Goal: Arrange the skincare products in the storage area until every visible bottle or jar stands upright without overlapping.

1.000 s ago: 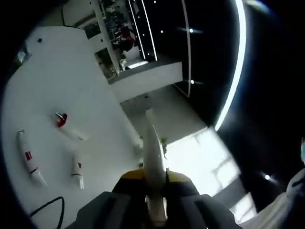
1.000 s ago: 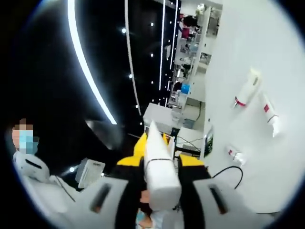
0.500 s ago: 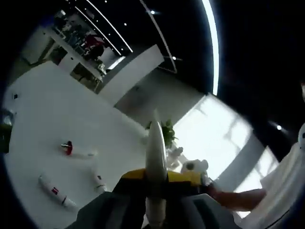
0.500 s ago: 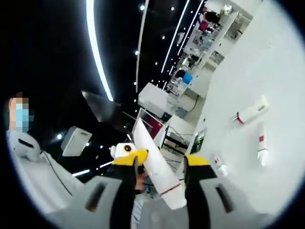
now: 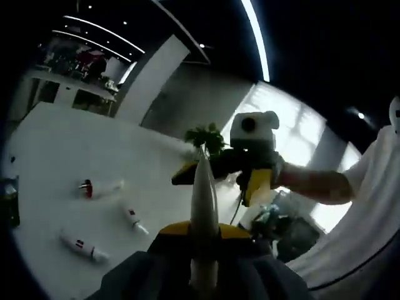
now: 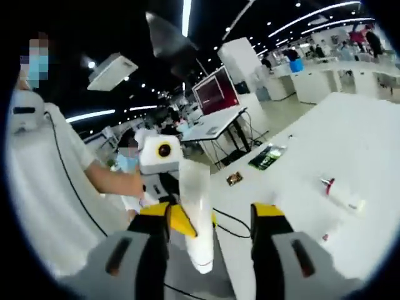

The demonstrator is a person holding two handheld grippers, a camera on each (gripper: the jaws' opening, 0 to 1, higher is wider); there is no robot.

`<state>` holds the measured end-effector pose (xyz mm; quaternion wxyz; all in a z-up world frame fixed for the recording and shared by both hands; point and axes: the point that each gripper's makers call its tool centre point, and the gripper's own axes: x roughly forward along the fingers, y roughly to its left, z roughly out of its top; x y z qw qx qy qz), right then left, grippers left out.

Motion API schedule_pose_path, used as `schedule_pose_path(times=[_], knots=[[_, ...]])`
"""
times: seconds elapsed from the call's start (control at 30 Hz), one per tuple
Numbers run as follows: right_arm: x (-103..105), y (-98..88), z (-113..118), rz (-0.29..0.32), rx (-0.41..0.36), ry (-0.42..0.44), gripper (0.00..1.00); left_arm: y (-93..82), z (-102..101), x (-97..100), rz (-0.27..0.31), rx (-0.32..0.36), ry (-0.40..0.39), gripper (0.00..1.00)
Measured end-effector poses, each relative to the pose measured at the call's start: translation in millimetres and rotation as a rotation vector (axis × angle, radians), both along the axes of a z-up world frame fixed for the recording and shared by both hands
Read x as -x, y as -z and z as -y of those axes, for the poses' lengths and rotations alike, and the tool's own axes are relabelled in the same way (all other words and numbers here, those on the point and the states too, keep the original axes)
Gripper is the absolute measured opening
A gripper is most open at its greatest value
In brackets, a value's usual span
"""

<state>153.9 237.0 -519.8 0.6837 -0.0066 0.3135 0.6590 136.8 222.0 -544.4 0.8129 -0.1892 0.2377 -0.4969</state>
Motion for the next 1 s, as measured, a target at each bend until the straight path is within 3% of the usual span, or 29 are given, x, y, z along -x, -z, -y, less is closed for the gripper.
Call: schedule_pose_path(times=[0.17, 0.27, 0.43, 0.53, 0.6, 1.0], knots=[[14.1, -4.1, -7.3, 0.064, 0.090, -0.191, 0.48, 5.2, 3.5, 10.6, 0.021, -0.040, 0.030, 0.13], [23.9, -2.5, -8.8, 0.092, 0.163, -0.315, 0.40, 10.0, 7.3, 18.4, 0.042, -0.079, 0.066, 0.13], [42.4, 3.4, -10.5, 0.098, 0.258, -0.491, 0.29, 11.7, 12.2, 25.5, 0.069, -0.110, 0.096, 0.13], [45.1, 10.2, -8.4, 0.135, 0.306, -0.554, 0.20, 11.3, 14.0, 27.0, 0.084, -0.129, 0.105, 0.13], [50.6, 12.3, -7.8, 0.121, 0.325, -0.590, 0.17, 10.3, 13.4, 26.7, 0.097, -0.138, 0.103, 0.13], [50.9, 23.2, -6.4, 0.138, 0.413, -0.679, 0.16, 14.6, 11.3, 23.9, 0.119, -0.181, 0.094, 0.13]])
